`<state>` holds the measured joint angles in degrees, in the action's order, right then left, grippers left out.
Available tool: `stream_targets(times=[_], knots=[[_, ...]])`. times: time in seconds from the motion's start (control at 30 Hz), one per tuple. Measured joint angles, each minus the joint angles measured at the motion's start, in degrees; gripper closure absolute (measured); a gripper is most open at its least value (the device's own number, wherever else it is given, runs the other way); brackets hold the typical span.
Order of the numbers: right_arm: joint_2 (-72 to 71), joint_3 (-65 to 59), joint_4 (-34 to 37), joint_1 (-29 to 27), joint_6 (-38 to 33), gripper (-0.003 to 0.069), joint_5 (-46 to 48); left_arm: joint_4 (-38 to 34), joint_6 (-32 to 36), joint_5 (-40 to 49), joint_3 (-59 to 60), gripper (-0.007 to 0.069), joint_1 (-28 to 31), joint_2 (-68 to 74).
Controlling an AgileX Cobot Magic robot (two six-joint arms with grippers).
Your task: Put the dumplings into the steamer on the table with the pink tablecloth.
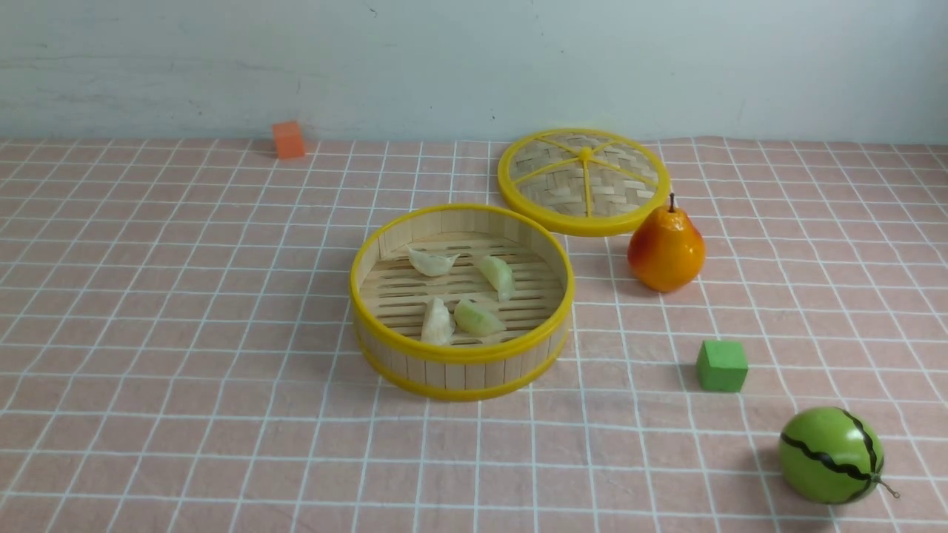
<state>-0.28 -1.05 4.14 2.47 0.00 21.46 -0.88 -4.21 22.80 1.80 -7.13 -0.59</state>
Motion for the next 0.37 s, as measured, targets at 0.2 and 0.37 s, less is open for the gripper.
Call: stream_targets(times=[0.2, 0.37], knots=[[0.0, 0.0, 0.0, 0.0, 0.0, 0.0471, 0.0, 0.0, 0.0, 0.0, 0.0, 0.0599, 0.0, 0.0], [0.0, 0.0, 0.0, 0.0, 0.0, 0.0463, 0.0, 0.0, 0.0, 0.0, 0.0, 0.0596, 0.0, 0.0]])
